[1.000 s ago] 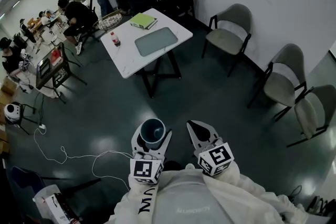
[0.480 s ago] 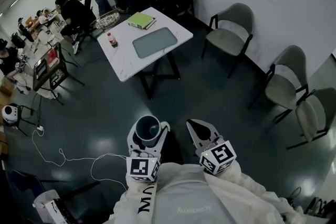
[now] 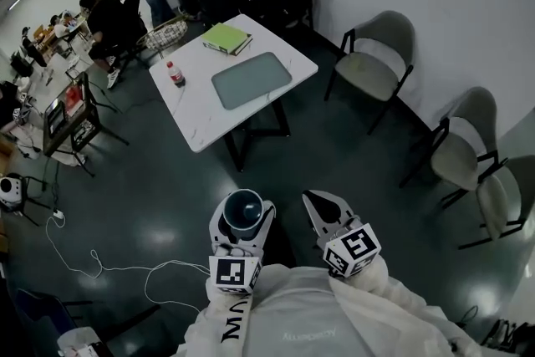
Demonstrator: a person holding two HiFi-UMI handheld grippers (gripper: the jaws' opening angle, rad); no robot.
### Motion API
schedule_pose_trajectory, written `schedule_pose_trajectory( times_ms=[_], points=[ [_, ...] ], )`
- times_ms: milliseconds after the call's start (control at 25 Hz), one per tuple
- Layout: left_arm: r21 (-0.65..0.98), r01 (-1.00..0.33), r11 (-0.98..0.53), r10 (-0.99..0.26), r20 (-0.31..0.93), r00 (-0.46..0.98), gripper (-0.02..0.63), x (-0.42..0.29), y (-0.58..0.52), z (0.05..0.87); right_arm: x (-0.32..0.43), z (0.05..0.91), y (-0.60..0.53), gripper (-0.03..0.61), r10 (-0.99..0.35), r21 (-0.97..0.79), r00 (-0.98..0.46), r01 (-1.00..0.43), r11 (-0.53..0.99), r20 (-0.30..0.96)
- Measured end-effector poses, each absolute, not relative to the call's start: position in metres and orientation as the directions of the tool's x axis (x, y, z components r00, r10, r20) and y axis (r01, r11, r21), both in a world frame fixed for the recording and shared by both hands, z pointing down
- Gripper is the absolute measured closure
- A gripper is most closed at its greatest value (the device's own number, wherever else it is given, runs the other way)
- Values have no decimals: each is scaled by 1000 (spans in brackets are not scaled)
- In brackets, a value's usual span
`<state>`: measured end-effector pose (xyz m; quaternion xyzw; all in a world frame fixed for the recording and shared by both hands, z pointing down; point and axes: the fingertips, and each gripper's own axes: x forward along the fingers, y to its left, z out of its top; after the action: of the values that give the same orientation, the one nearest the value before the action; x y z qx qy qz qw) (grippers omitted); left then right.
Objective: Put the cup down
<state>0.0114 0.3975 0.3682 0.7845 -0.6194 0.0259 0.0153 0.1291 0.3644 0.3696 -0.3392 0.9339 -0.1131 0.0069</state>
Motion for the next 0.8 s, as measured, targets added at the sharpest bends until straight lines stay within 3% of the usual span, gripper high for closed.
schedule_pose_trajectory(
  times_ms=[800],
  points=[
    [17,-972,-235,-967,102,235,230,-88,229,372,30,387,208,574,-632,-219,-761,-648,729,150]
  ],
)
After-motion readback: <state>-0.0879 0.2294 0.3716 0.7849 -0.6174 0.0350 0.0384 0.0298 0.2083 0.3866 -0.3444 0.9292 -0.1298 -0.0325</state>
